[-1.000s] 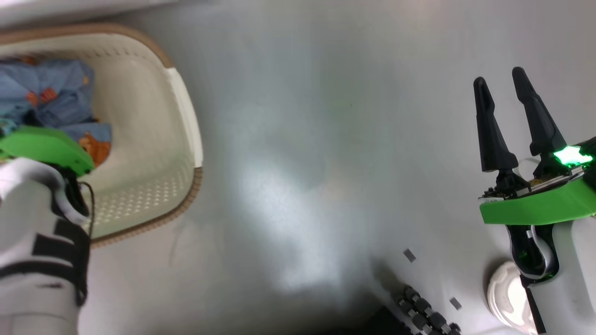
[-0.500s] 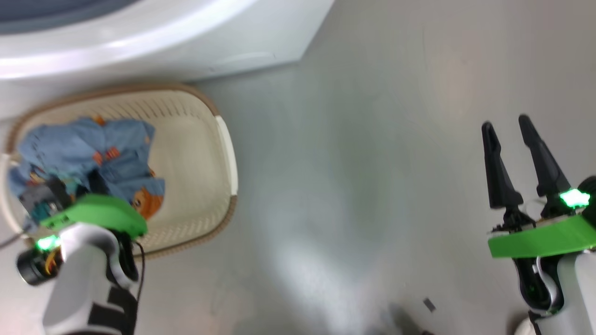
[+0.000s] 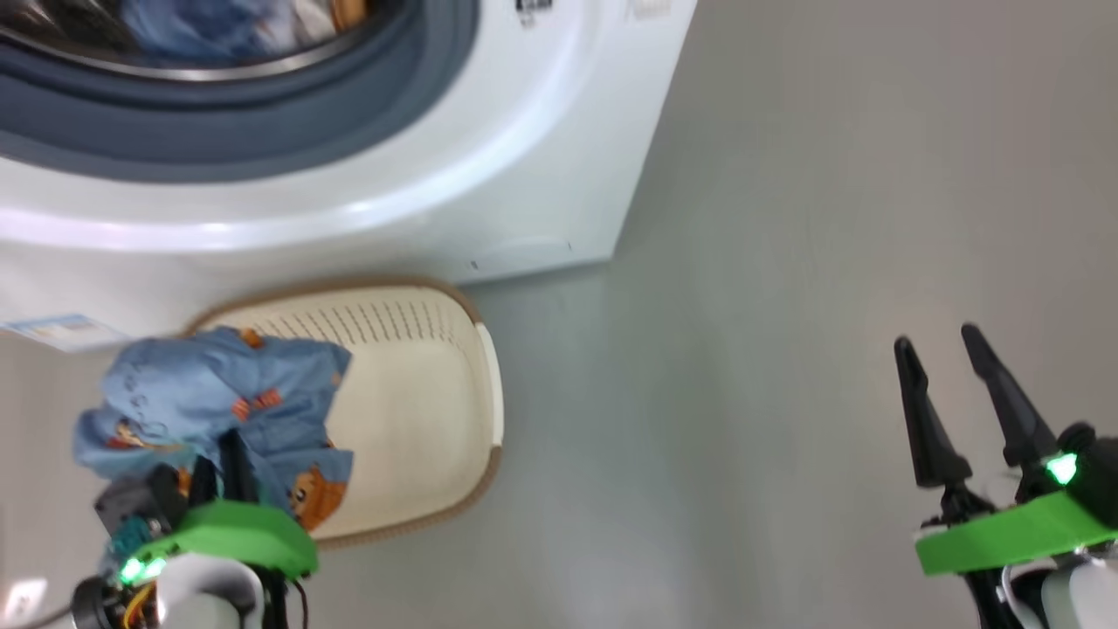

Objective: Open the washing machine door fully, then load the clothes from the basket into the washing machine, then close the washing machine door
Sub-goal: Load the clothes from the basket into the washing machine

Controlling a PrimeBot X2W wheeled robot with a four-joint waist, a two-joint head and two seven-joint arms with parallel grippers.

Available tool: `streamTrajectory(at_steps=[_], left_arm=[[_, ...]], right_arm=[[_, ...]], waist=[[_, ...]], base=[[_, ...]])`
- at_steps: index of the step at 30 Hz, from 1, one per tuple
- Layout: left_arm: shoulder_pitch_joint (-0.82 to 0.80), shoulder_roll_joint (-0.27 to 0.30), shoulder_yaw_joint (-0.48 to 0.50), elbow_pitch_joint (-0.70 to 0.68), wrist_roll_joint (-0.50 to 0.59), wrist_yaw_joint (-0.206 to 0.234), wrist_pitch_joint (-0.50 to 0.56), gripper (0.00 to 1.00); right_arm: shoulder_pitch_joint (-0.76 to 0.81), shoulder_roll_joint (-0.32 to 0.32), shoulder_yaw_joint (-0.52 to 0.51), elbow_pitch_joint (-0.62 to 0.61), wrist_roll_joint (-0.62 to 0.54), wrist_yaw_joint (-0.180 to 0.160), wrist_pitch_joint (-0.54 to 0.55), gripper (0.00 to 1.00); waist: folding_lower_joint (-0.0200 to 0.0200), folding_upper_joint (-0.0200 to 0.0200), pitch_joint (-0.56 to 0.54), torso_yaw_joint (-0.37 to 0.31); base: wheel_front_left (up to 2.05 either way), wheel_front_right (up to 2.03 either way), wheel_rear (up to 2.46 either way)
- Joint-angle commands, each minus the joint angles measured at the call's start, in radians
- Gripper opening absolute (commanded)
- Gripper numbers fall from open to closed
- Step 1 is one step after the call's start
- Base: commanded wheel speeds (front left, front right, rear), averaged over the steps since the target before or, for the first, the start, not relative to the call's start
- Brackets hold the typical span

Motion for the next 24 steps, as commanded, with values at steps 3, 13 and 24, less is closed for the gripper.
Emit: streamTrajectory(at_steps=[3,13,24], left_arm=[[0.069,0.018,0.003,-0.093,0.007,0.011,-0.007,0.0],[0.253,0.018,-0.025,-0.267,0.051,0.017,-0.007,0.0],[0.315,0.018,-0.026,-0.317,0.039,0.004,-0.007,0.0]], right_arm=[[0.042,-0.013,0.015,-0.02,-0.021,0.002,-0.005,1.0],[0.107,0.0,0.032,-0.021,-0.05,0.002,-0.005,1.0],[0.143,0.003,0.045,-0.025,-0.083,0.002,-0.005,1.0]], waist=[[0.0,-0.0001,-0.154,0.057],[0.0,-0.0001,-0.278,0.078],[0.0,-0.0001,-0.378,0.092]], base=[[0.0,0.0,0.0],[0.0,0.0,0.0],[0.0,0.0,0.0]])
